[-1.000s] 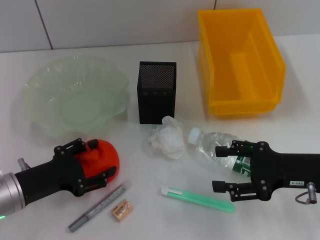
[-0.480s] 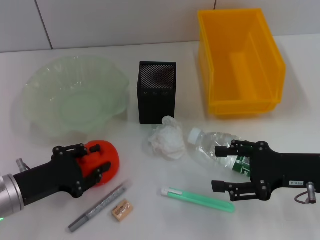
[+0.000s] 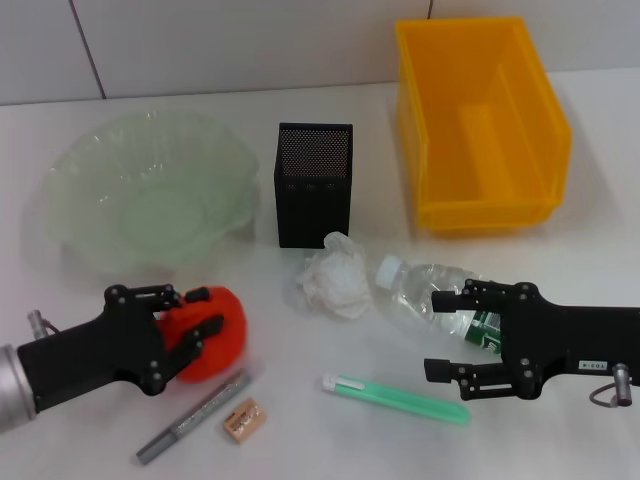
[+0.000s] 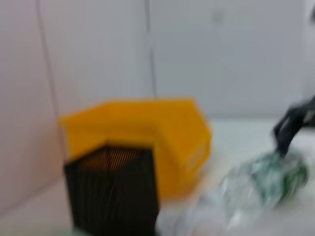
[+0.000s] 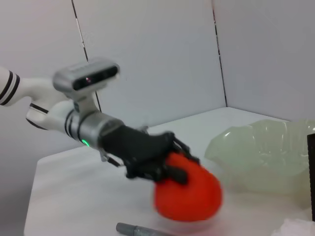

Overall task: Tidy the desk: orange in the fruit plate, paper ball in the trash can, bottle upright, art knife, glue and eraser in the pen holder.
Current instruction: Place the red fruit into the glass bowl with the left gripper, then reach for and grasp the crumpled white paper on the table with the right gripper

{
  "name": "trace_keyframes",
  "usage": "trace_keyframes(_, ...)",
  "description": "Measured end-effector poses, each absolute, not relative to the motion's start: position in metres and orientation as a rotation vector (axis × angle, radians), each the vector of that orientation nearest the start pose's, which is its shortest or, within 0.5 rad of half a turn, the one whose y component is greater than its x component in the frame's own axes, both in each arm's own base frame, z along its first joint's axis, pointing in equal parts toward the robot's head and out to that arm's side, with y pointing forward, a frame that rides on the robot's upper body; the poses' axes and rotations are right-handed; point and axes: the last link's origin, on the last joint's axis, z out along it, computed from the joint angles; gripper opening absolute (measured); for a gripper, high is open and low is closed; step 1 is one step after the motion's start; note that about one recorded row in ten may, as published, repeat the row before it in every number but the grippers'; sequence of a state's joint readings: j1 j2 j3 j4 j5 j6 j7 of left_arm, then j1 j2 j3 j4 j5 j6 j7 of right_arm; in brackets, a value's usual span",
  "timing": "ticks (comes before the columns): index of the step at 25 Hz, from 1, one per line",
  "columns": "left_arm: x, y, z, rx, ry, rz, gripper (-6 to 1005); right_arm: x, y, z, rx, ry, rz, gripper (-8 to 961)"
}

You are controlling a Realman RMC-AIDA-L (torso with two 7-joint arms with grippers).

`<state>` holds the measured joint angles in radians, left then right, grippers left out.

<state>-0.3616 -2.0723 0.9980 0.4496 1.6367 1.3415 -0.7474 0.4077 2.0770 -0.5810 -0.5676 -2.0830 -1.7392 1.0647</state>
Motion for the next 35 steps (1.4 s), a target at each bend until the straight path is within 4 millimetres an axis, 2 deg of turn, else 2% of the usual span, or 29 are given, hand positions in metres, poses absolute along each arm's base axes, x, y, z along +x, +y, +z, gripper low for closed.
trace_keyframes(1, -0.301, 0.281, -0.040, -2.618, -0.168, -0.659, 352, 0.297, 0.265, -0.007, -2.787, 0.441, 0.792, 826)
trace_keyframes(2, -0.301, 0.281, -0.040, -2.618, -0.168, -0.659, 342, 0.297, 0.265, -0.007, -2.787, 0.441, 0.792, 826)
trace_keyframes(3, -0.294, 0.277, -0.031, -2.611, -0.124, -0.746, 333, 0.297, 0.265, -0.007, -2.786, 0.441, 0.792, 826)
trace_keyframes(4, -0.284, 0.276, -0.014, -2.575, -0.045, -0.848, 279, 0.297, 0.266, -0.007, -2.786, 0.441, 0.792, 826)
trace_keyframes(5, -0.282, 0.276, -0.009, -2.560, -0.022, -0.873, 226, 0.297, 0.266, -0.007, -2.786, 0.441, 0.792, 826)
trace_keyframes(7, -0.279, 0.277, -0.002, -2.540, 0.004, -0.897, 218, 0.296, 0.266, -0.007, -2.785, 0.441, 0.793, 826)
trace_keyframes(11, -0.273, 0.303, 0.013, -2.397, 0.037, -0.881, 203, 0.296, 0.266, -0.007, -2.788, 0.437, 0.792, 825)
trace_keyframes(12, -0.273, 0.318, 0.016, -2.331, 0.013, -0.851, 199, 0.296, 0.266, -0.007, -2.789, 0.437, 0.793, 825)
trace_keyframes(13, -0.273, 0.320, 0.016, -2.323, 0.009, -0.846, 195, 0.296, 0.266, -0.007, -2.789, 0.438, 0.794, 825)
trace_keyframes(15, -0.271, 0.340, 0.015, -2.270, -0.034, -0.801, 188, 0.296, 0.266, -0.008, -2.788, 0.443, 0.797, 825)
trace_keyframes(18, -0.270, 0.350, 0.013, -2.255, -0.058, -0.767, 175, 0.296, 0.265, -0.008, -2.787, 0.449, 0.802, 826)
trace_keyframes(19, -0.272, 0.370, 0.007, -2.230, -0.117, -0.670, 171, 0.296, 0.265, -0.009, -2.787, 0.453, 0.804, 826)
trace_keyframes(23, -0.274, 0.376, 0.004, -2.219, -0.138, -0.626, 153, 0.297, 0.264, -0.009, -2.785, 0.459, 0.807, 826)
trace_keyframes(24, -0.280, 0.388, -0.006, -2.199, -0.176, -0.515, 148, 0.297, 0.264, -0.010, -2.785, 0.460, 0.808, 826)
trace_keyframes(35, -0.285, 0.384, -0.006, -2.159, -0.233, -0.552, 510, 0.296, 0.263, -0.010, -2.786, 0.456, 0.817, 826)
